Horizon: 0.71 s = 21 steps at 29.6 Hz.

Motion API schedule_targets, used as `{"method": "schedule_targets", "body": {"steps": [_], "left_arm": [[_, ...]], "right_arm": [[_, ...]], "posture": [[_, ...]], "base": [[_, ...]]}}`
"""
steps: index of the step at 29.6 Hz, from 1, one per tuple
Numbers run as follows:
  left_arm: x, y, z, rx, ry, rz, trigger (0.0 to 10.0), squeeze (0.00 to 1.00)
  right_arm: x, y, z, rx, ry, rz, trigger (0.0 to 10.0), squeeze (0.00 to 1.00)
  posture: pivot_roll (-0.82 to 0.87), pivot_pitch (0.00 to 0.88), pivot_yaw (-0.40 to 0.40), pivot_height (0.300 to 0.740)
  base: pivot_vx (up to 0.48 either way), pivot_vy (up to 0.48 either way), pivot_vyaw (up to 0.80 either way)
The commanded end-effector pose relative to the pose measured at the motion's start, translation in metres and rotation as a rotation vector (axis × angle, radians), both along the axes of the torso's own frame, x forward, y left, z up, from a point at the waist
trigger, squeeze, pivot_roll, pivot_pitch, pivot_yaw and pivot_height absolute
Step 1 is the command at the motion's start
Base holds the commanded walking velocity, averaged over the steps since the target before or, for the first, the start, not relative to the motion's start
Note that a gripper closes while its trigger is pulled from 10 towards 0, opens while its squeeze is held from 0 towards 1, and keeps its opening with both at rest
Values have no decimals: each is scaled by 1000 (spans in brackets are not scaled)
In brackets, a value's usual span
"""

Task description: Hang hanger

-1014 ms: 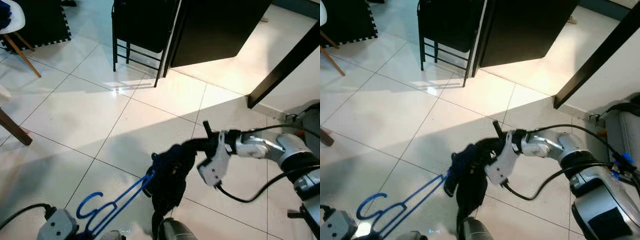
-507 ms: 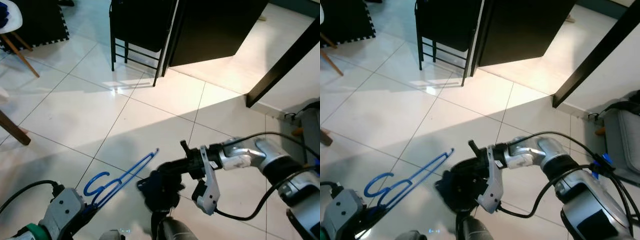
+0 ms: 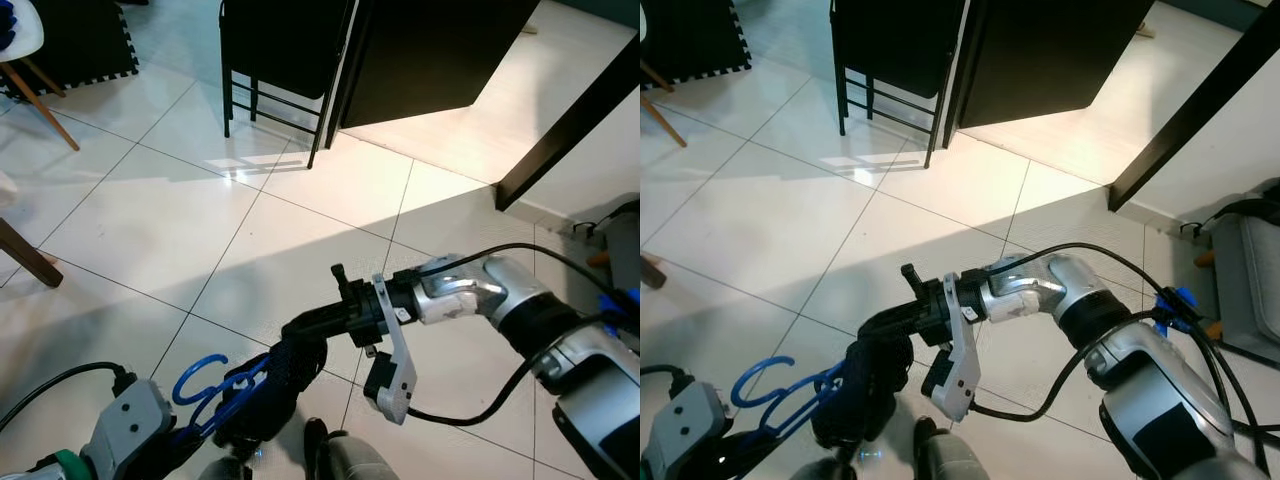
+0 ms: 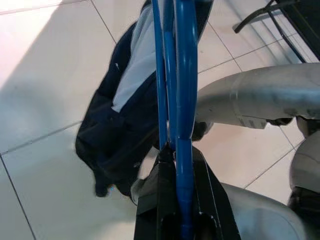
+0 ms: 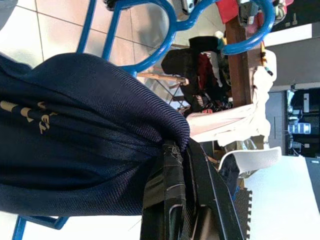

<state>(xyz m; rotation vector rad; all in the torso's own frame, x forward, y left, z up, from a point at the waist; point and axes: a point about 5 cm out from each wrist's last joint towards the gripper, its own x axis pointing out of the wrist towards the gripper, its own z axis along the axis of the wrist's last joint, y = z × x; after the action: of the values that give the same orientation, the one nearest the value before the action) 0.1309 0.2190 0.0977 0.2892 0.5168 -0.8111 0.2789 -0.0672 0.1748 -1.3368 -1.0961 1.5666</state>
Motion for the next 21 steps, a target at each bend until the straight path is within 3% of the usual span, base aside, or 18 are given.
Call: {"method": "schedule_targets", "body": {"steps": [1, 5, 12, 16, 21], "left_arm": [[-9, -5, -4, -5, 55, -12, 10000, 0], [-11, -10, -2, -25, 76, 2, 10000, 0], [1, -24, -12, -26, 31, 76, 10000, 0], [28, -19, -28, -7, -66, 256, 10000, 0], [44, -14, -41, 10, -123, 396, 10000, 0]], "right_arm": [[0, 4, 17, 71, -30, 22, 10000, 0], [-2, 12, 27, 126, -35, 44, 10000, 0], [-12, 22, 34, 213, -2, 78, 10000, 0], [-18, 28, 39, 310, 106, 42, 10000, 0], [-22, 26, 41, 342, 178, 13, 10000, 0]], "posture": [[100, 148, -91, 740], [97, 147, -94, 740], [89, 145, -104, 740], [82, 143, -105, 740], [78, 140, -103, 740]], "base": [[0, 0, 0], [0, 0, 0], [0, 0, 0], [0, 0, 0], [0, 0, 0]]}}
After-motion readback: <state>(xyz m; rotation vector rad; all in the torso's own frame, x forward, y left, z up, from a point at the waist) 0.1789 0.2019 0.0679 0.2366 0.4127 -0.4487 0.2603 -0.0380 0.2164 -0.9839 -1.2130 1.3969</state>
